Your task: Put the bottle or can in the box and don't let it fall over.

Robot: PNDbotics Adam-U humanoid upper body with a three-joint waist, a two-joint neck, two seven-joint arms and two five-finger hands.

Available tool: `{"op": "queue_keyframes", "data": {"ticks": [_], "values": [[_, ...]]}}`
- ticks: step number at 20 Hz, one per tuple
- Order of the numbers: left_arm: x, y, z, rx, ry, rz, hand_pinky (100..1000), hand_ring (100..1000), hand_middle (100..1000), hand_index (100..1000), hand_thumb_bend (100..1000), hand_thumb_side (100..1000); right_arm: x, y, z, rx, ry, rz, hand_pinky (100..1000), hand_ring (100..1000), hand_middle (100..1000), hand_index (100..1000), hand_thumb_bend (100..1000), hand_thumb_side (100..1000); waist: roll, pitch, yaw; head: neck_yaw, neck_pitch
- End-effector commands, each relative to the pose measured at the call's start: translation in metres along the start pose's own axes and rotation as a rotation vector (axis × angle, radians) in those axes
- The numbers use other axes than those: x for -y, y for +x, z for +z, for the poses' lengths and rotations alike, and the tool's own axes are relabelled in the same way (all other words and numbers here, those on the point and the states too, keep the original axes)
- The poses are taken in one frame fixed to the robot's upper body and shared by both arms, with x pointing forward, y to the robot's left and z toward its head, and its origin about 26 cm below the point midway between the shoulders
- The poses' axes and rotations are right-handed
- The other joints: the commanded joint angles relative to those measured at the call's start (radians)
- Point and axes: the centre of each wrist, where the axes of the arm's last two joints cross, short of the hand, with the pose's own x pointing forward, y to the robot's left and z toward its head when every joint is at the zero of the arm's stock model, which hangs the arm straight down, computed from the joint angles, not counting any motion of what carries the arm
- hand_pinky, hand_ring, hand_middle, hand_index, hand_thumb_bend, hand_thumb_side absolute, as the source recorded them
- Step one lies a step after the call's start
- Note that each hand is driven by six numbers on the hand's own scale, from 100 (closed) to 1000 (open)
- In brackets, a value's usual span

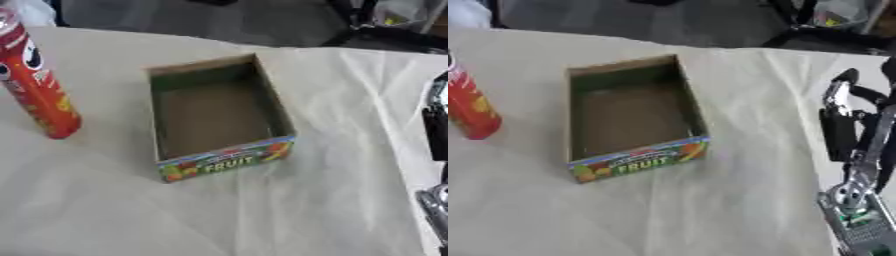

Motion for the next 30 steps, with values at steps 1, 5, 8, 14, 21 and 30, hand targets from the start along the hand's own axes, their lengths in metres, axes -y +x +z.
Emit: {"op": "queue_keyframes", "data": {"ticks": [1,5,8,14,21,30], "values": [[-0.019,0.016,-0.007,-0.009,-0.099,-0.12,657,763,811,849,100,635,0.008,0.003,-0.007,0.033,-0.002,0.035,399,711,904,954,100,664,0.009,-0.022,0.006,0.002,0.011],[-0.034,0.025,-0.011,-0.052,-0.191,-0.21,671,777,818,856,100,630,0.01,0.001,-0.006,0.028,0.01,0.056,398,711,903,953,100,663,0.014,-0.032,0.016,0.0,0.016],[-0.044,0.03,-0.014,-0.114,-0.278,-0.285,689,796,825,860,100,645,0.011,0.0,-0.005,0.024,0.02,0.068,397,711,903,953,100,662,0.017,-0.036,0.021,0.0,0.017],[-0.074,0.018,-0.026,-0.287,-0.566,-0.419,724,835,844,870,100,835,0.012,0.0,-0.004,0.022,0.049,0.084,396,709,902,952,100,660,0.024,-0.042,0.027,0.006,0.024],[-0.1,0.015,-0.043,-0.366,-0.656,-0.524,734,846,847,874,100,823,0.012,-0.001,-0.003,0.015,0.068,0.093,394,708,902,952,100,659,0.026,-0.043,0.031,0.015,0.024],[-0.124,0.003,-0.073,-0.423,-0.601,-0.55,738,850,848,875,100,791,0.012,-0.002,-0.002,0.009,0.077,0.091,392,708,902,952,100,659,0.025,-0.047,0.034,0.033,0.026]]}}
